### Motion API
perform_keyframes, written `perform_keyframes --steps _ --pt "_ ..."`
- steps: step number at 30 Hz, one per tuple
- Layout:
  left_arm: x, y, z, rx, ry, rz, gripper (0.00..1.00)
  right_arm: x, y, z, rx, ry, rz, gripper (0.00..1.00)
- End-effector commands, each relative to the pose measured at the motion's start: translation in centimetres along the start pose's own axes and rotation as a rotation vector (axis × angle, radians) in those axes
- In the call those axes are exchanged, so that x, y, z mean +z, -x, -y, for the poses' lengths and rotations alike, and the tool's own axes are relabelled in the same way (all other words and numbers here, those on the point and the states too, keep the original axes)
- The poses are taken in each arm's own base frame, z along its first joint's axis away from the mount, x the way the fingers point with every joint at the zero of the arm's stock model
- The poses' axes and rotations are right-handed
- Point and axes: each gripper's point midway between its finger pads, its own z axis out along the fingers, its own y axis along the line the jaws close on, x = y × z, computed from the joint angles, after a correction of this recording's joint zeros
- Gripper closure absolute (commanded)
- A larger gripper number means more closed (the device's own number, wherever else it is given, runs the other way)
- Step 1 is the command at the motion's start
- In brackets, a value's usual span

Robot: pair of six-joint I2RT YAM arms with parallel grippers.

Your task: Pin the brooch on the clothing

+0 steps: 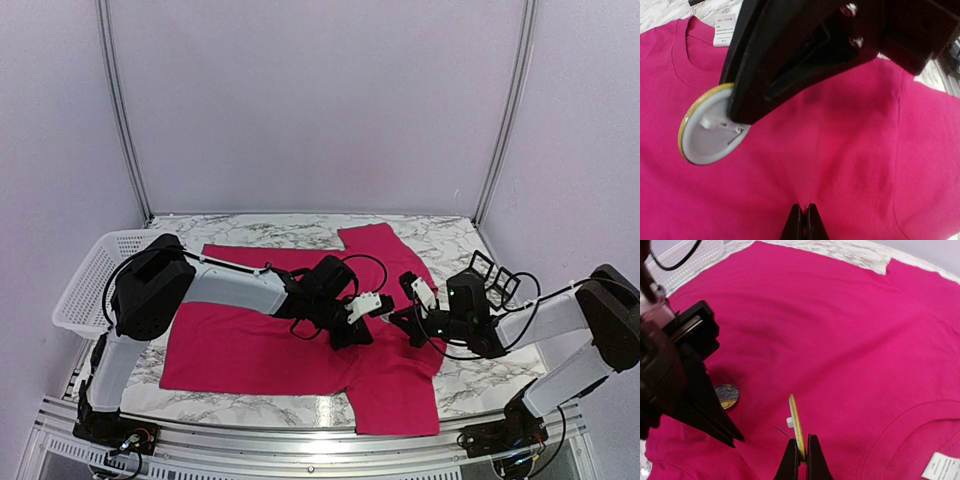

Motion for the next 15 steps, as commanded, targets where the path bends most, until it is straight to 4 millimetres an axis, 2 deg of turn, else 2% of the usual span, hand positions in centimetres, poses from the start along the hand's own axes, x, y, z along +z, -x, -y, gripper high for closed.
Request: perform_keyframes --steps 1,5,8,15 --pt "-2.7 2.6 1.1 -0.045 -0.111 0.093 1.00 0.0 2.5 -1.6 -0.183 0.024 0.136 1.00" --pt "-2.8 2.4 1.4 -0.071 -0.158 0.114 1.00 -0.3 2.4 -2.0 -0.243 0.009 0.178 1.00" --pt "-2.8 2.2 1.6 -0.106 -0.178 0.114 1.00 -1.1 2.1 -2.2 -0.272 -0.015 0.225 1.00" --pt "-3.6 3.5 2.1 -0.113 -0.212 0.161 1.00 -1.1 0.9 -3.2 -0.328 -0.049 0.229 1.00"
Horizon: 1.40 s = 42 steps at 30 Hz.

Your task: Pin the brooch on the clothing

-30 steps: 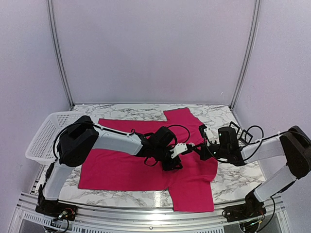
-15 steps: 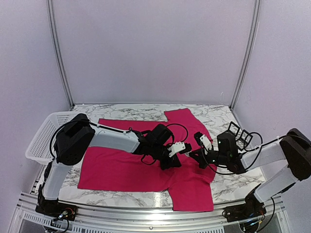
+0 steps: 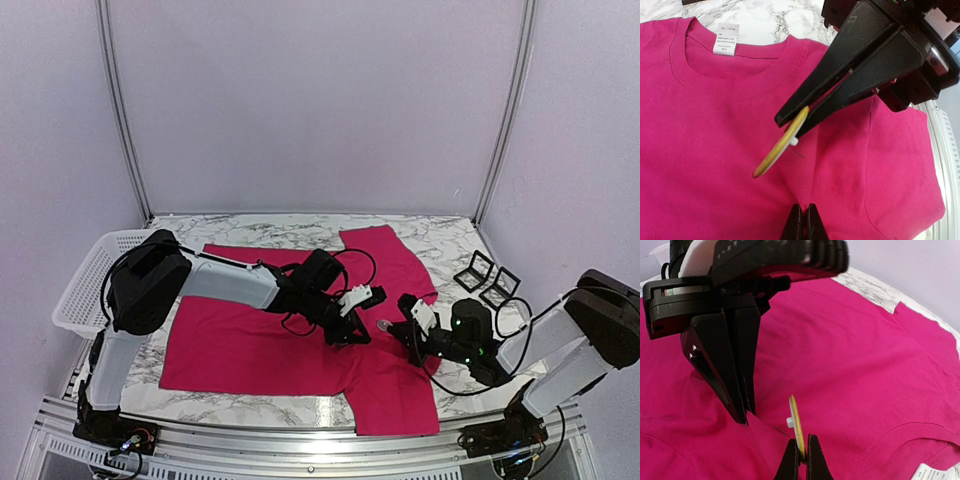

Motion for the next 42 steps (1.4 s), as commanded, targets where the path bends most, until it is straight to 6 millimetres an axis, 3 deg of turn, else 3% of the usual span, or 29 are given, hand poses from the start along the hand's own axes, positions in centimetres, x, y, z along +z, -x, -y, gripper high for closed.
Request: perform_keyframes --steps 1,5,16,35,36,39,42 --pt "-1.8 3.0 1.8 0.017 -0.055 0.075 1.00 0.5 1.6 0.3 -0.072 -0.060 0.068 1.00" --pt "-1.9 2.9 2.1 0.014 -0.066 0.078 1.00 1.0 1.3 0.8 -0.074 -0.098 0.045 1.00" --pt "-2.5 3.7 2.0 0.005 -0.070 0.110 1.00 1.5 -0.2 -1.8 -0.136 -0.023 0.008 1.00" --pt "-2.7 2.5 1.2 0.008 -0.029 0.086 1.00 0.1 2.4 -5.3 -0.088 0.193 0.143 1.00" --pt "-2.8 2.4 1.2 0.010 -0.025 0.083 0.99 0.0 2.5 -5.4 -0.076 0.202 0.150 1.00" --pt "-3.3 2.4 1.3 0.030 -0.016 0.083 0.78 -0.1 2.6 -5.1 -0.048 0.208 0.154 1.00" --pt "-3.9 2.5 1.4 0.048 -0.007 0.079 0.68 -0.1 2.4 -5.0 -0.031 0.214 0.147 1.00"
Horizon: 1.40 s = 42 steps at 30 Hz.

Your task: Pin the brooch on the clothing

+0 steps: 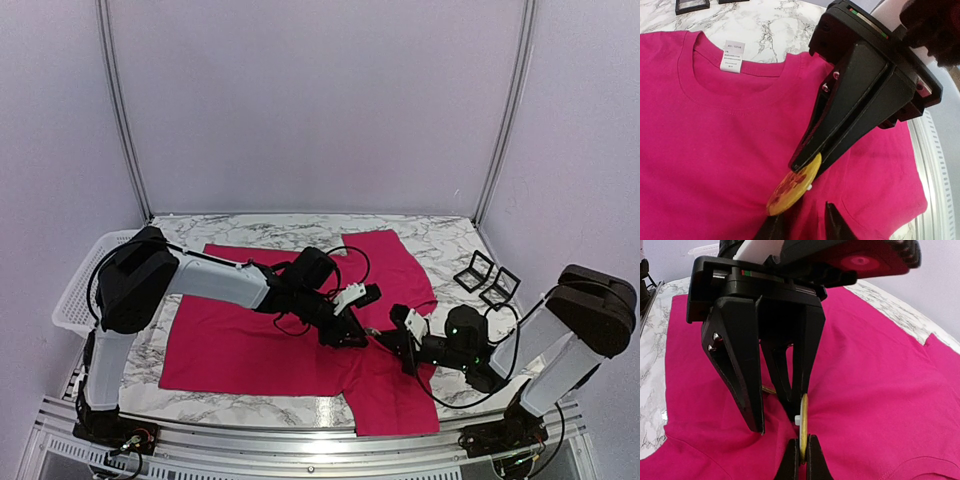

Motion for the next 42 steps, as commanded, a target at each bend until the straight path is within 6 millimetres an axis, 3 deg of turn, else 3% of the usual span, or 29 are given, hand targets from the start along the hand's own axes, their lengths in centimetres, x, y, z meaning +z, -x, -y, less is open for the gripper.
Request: perform_keyframes --steps 1,6,9,11,14,16,24,32,38,42 --pt "-2.3 2.3 0.1 0.075 0.045 0.037 0.65 -0.3 1.5 -0.9 0.033 0.073 0.065 1.00" --pt "-3.5 2.5 0.6 0.132 0.063 0.027 0.47 -0.4 2.1 -1.5 0.046 0.141 0.079 1.00" --pt "-4.0 2.7 1.0 0.165 0.063 0.031 0.45 -0.2 2.1 -1.3 0.057 0.149 0.072 1.00" --pt "-4.2 2.6 0.8 0.181 0.076 0.028 0.48 -0.3 2.1 -1.3 0.057 0.149 0.073 1.00" --pt "-4.0 2.7 0.3 0.197 0.090 0.026 0.65 -0.2 2.1 -1.2 0.055 0.150 0.075 1.00" --pt "-3.8 2.4 0.3 0.211 0.083 0.020 0.71 -0.2 2.2 -1.0 0.052 0.147 0.075 1.00" --pt "-3.0 0.6 0.8 0.325 0.049 0.018 0.64 0.0 2.7 -1.5 0.035 0.185 0.087 1.00" --pt "-2.6 1.3 0.3 0.294 0.069 0.074 0.84 0.2 2.8 -1.7 0.023 0.206 0.087 1.00" --pt "-2.6 1.4 0.6 0.286 0.057 0.080 0.86 0.3 2.8 -1.8 0.015 0.215 0.087 1.00" --pt "-2.5 1.2 0.8 0.284 0.046 0.078 1.00 0.3 2.9 -1.8 0.014 0.215 0.086 1.00"
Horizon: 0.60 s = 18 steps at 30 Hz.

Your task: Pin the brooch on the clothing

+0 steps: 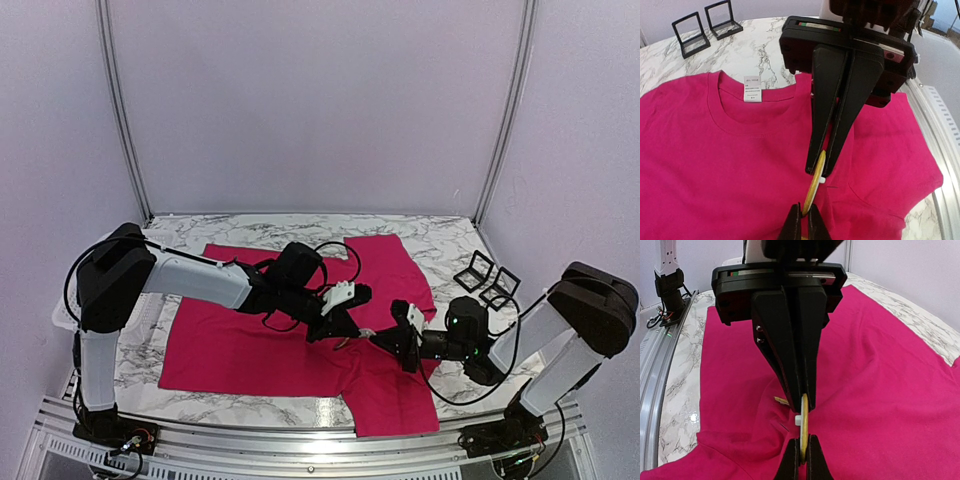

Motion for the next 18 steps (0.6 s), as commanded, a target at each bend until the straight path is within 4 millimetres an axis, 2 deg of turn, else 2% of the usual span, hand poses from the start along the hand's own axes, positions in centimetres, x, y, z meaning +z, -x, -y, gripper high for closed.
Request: perform_keyframes --steps 1,6,13,18 --pt "0.3 0.6 0.2 0.010 -0.022 0.036 1.00 0.4 1.0 -0.1 -0.023 0.030 0.023 1.00" --pt "-0.2 1.6 0.9 -0.010 -0.051 0.062 1.00 0.4 0.8 0.1 -0.012 0.021 0.006 1.00" --pt "-0.9 1.3 1.5 -0.043 -0.049 0.053 1.00 -0.7 0.9 -0.2 0.006 0.038 -0.014 0.70" --pt "-0.9 1.3 1.5 -0.041 -0.050 0.054 1.00 -0.4 0.7 -0.1 0.019 0.041 -0.011 0.60"
